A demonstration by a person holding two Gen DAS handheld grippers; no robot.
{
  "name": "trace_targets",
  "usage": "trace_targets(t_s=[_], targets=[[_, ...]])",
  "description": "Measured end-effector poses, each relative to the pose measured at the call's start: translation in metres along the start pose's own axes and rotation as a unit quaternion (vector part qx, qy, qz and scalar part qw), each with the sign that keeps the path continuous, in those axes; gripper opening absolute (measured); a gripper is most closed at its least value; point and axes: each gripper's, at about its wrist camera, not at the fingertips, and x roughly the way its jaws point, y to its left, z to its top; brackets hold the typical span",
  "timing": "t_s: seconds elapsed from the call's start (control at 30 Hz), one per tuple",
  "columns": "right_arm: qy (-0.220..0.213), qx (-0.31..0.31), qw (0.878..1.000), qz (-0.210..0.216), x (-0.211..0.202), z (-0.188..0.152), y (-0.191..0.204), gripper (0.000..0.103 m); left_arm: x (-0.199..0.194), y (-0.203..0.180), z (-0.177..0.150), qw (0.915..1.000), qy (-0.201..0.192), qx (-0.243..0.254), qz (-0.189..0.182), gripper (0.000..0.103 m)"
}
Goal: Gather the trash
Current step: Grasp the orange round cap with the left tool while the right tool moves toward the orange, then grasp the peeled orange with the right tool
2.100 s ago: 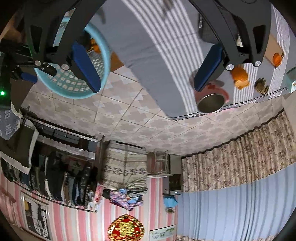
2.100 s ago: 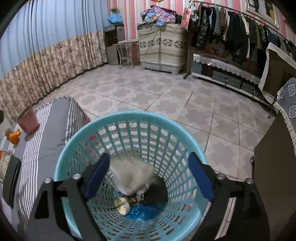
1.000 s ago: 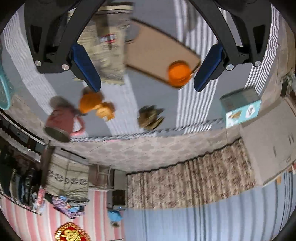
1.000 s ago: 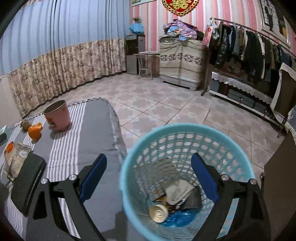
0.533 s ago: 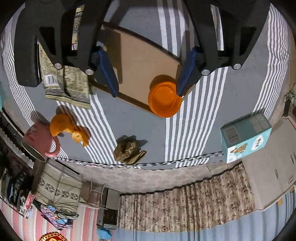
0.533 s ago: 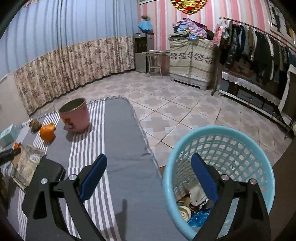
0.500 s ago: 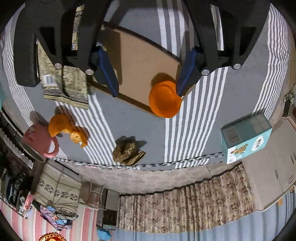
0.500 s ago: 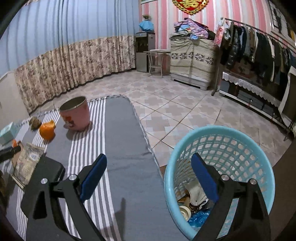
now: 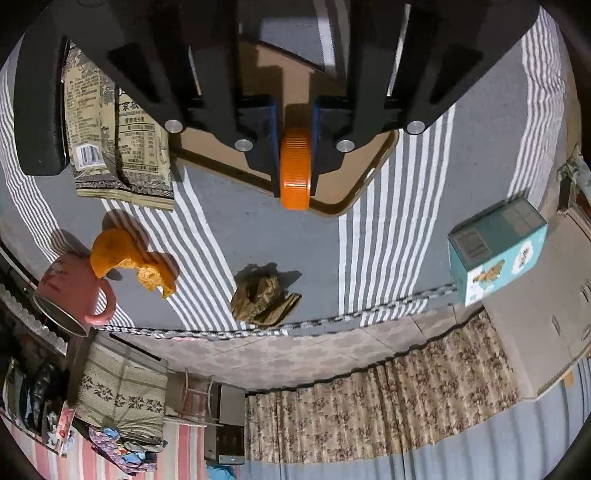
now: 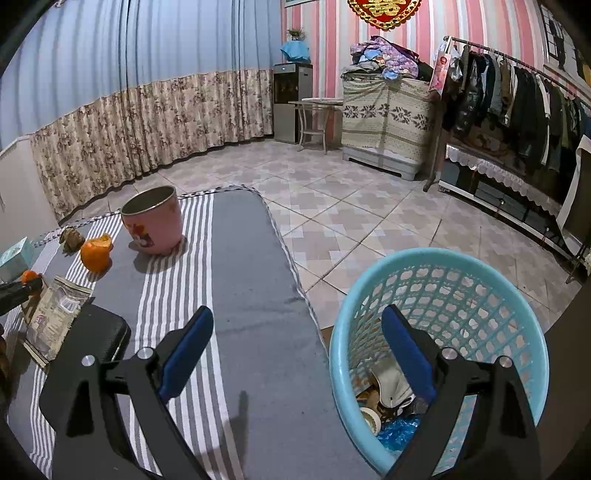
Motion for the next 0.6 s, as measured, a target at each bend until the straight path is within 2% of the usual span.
trace_targets(t_s=[0.17, 0.3, 0.4, 0.6], targets=[[-0.003, -0.027, 1.000, -0.003, -0.002, -0.002, 0.012, 0.091, -0.029, -0.006, 0.009, 0.9988, -0.044, 0.019, 0.004, 0.011], [0.003, -0.039, 0.999, 0.008, -0.003, -0.002, 0.028, 0.091, -0.040, 0.005, 0.026, 0.9970, -0.075, 0.016, 0.003, 0.011], [0.001, -0.063, 0.998, 0.005, -0.003, 0.001, 0.049, 0.091, -0.042, 0.017, 0.036, 0.9954, -0.095, 0.002, 0.011, 0.011], [0.010, -0.084, 0.996, 0.040, 0.009, 0.015, 0.106, 0.091, -0.040, 0.033, 0.040, 0.9931, -0.115, -0.009, 0.020, 0.011]])
